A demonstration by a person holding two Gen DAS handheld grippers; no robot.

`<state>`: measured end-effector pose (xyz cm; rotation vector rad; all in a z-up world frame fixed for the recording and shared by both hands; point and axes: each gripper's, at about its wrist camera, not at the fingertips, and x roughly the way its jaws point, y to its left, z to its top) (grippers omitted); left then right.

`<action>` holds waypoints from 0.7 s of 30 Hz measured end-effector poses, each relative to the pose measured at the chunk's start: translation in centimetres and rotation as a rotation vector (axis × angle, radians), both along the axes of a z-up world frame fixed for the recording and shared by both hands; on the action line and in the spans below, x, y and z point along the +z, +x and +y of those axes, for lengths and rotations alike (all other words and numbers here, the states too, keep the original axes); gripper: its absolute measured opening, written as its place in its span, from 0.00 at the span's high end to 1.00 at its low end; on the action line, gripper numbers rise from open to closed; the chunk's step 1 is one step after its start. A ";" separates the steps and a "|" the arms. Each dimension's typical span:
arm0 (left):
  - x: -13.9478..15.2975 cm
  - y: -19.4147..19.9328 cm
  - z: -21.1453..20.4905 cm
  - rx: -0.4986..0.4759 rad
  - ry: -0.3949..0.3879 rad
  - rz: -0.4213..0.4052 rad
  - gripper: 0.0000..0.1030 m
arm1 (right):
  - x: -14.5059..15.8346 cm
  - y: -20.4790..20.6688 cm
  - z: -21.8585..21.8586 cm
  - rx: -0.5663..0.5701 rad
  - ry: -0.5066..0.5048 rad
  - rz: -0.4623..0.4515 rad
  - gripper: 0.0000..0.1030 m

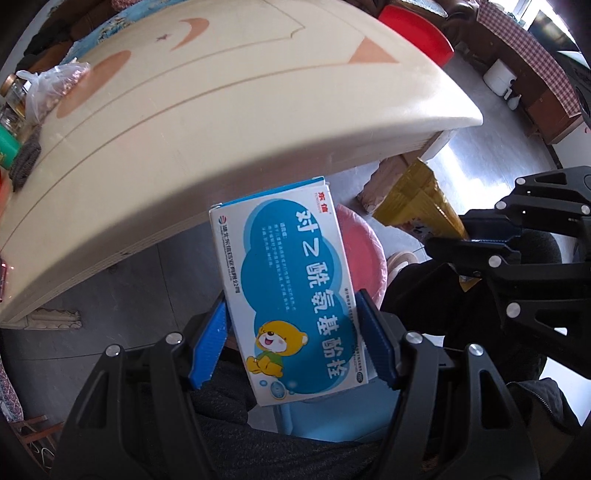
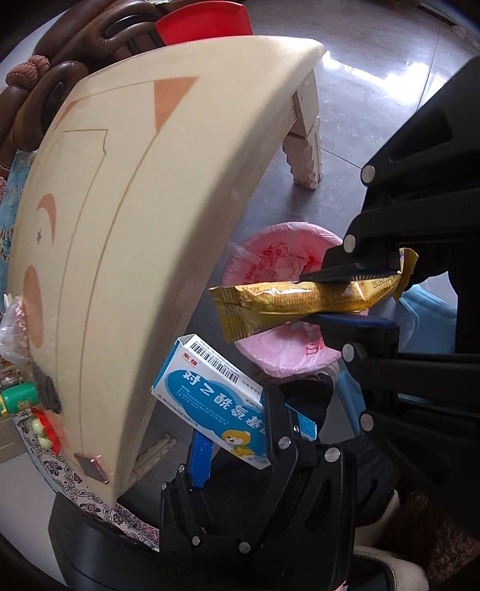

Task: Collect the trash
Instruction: 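Carry the medicine box and candy wrapper with both tools over the pink bin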

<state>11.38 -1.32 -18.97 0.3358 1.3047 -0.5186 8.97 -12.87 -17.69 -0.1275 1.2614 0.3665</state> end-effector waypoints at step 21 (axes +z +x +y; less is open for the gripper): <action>-10.8 2.5 -0.3 0.045 -0.007 0.149 0.36 | -11.8 2.9 -0.4 -0.109 0.091 0.137 0.85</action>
